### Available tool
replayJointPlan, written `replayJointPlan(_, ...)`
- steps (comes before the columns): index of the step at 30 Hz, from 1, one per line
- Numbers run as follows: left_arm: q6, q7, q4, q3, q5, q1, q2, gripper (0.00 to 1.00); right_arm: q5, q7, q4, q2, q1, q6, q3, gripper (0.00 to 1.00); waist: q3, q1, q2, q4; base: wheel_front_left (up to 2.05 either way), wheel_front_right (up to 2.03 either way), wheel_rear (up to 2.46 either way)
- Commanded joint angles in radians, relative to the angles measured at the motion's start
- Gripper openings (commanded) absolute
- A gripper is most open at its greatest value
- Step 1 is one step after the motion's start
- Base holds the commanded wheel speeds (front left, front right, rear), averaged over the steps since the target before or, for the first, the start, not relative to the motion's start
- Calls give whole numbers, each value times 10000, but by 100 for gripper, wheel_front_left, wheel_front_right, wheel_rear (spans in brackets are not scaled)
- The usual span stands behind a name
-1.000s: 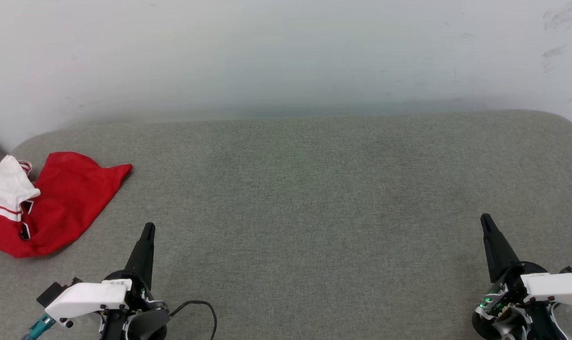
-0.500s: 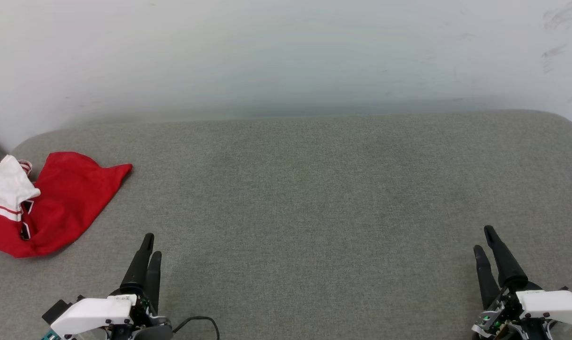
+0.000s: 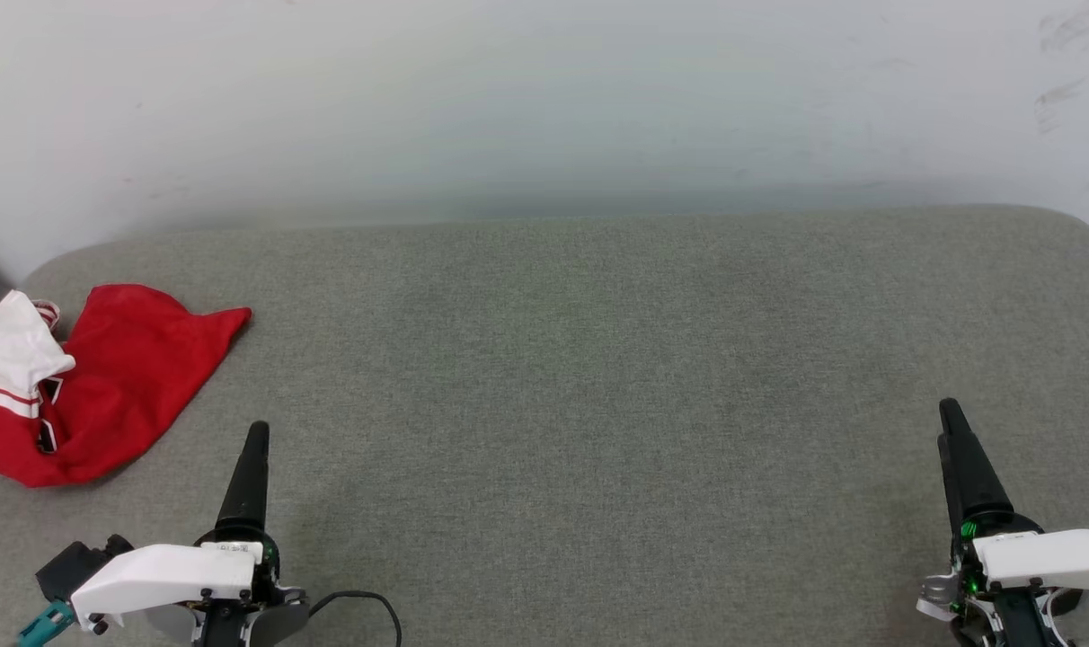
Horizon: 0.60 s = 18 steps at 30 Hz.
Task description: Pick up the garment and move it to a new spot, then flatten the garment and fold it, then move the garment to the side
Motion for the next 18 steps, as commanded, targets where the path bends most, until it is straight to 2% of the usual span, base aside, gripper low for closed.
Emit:
replayJointPlan(1, 142, -112, -345, -76, 530, -169, 25, 100, -551, -132, -350, 1, -107, 2, 8, 100, 10, 0, 0, 1, 0, 0, 0)
replayJointPlan(4, 358, -235, -565, -228, 1322, -118, 26, 100, -1252, -259, -560, 2, -79, 2, 73, 100, 26, 0, 0, 2, 0, 0, 0)
replayJointPlan(5, 594, -359, -743, -399, 2028, -71, 28, 100, -1996, -381, -788, 3, -44, 2, 179, 100, 44, 0, 0, 7, 0, 0, 0)
replayJointPlan(13, 1030, -663, -971, -749, 3769, 51, 31, 100, -3905, -686, -1273, 4, 65, 2, 541, 100, 62, 0, 0, 12, 0, 0, 0)
replayJointPlan(17, 1154, -769, -1031, -857, 4368, 89, 31, 100, -4494, -797, -1398, 5, 100, 3, 637, 100, 60, 0, 0, 12, 0, 0, 0)
replayJointPlan(18, 1267, -875, -1089, -939, 4883, 140, 33, 100, -4965, -899, -1456, 6, 179, 3, 706, 100, 58, 0, 0, 10, 0, 0, 0)
